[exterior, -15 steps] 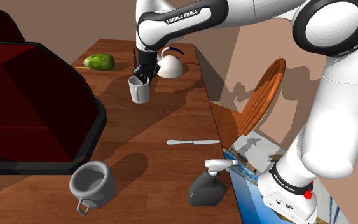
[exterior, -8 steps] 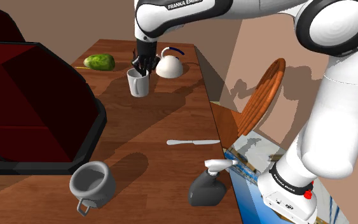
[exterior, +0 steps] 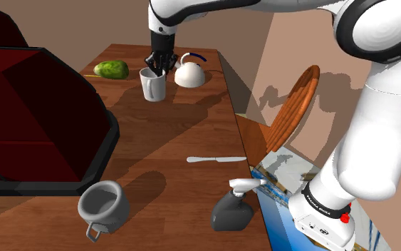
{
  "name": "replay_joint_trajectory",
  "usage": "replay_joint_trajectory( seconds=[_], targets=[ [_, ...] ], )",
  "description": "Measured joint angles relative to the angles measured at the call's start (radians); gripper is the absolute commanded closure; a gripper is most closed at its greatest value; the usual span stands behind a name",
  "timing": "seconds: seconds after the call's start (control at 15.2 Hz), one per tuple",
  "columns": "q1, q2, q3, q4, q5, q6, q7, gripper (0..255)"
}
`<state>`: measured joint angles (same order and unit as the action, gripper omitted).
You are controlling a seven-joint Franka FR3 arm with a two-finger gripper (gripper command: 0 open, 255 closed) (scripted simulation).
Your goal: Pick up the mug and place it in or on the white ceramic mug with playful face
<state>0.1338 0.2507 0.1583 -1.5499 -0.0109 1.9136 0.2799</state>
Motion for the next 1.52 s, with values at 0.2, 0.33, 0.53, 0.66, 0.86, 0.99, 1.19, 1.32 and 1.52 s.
replay_joint_trajectory(
  seconds=[0.2, 0.33, 0.53, 0.66, 0.86, 0.99, 1.19, 1.32, 1.52],
  targets=[
    [0.030, -0.028, 0.018, -0.037, -0.005, 0.010, 0.050, 255],
    [0.053, -0.058, 0.033, -0.077, -0.008, 0.020, 0.090, 255],
    [0.091, -0.080, 0.058, -0.101, -0.015, 0.023, 0.154, 255],
    [0.116, -0.090, 0.075, -0.109, -0.021, 0.021, 0.198, 255],
    [0.154, -0.116, 0.102, -0.133, -0.027, 0.019, 0.265, 255],
    [0.174, -0.113, 0.116, -0.130, -0.035, 0.018, 0.302, 255],
    [0.218, -0.111, 0.147, -0.125, -0.049, 0.012, 0.379, 255],
    [0.244, -0.112, 0.165, -0.117, -0.056, 0.002, 0.425, 255],
    [0.286, -0.095, 0.192, -0.097, -0.074, -0.005, 0.497, 255]
  ],
)
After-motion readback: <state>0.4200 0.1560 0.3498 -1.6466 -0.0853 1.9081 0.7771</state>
